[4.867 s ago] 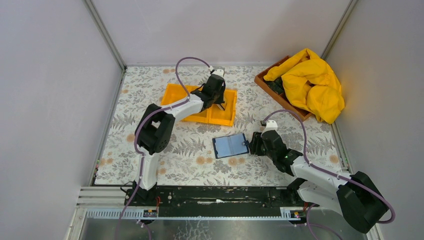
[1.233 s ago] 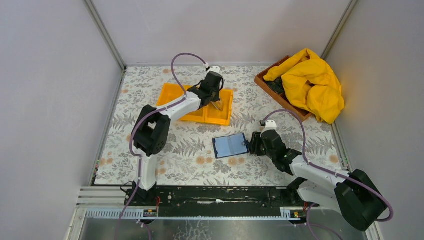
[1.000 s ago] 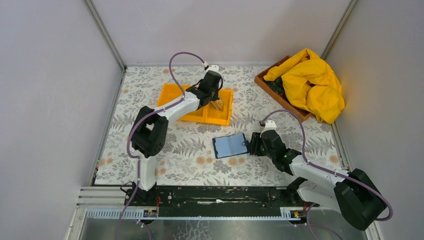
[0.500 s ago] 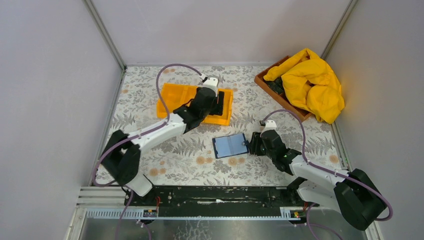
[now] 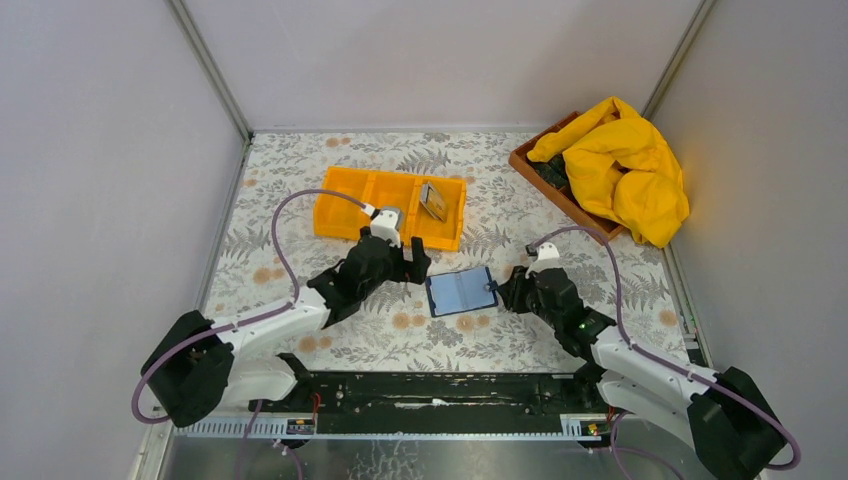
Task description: Take the credit cards out of the card holder
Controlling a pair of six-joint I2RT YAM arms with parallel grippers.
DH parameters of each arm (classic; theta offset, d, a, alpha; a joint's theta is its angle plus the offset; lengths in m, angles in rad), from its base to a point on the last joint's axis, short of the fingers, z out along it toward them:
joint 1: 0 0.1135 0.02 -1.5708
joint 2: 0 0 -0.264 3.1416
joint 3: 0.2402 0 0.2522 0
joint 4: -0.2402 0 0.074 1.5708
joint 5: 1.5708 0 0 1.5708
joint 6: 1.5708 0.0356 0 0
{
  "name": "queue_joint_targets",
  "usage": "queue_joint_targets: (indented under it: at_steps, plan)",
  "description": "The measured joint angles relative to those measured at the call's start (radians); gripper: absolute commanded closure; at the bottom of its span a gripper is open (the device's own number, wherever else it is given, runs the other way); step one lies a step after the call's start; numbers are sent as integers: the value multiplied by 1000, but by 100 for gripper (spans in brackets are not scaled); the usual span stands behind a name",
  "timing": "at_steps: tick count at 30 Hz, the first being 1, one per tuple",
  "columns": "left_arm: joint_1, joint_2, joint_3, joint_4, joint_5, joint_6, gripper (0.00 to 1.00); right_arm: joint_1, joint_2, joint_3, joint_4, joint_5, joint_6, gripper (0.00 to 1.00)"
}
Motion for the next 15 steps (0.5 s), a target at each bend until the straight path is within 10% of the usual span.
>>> queue_joint_targets:
  at_steps: [3, 15]
  plan:
    - [-1, -9, -52, 33, 6, -6, 1, -2, 34, 0, 29, -39, -20, 99]
    - [-6, -60, -134, 201, 0, -8, 1, 41, 271, 39, 114, -271, -65, 97]
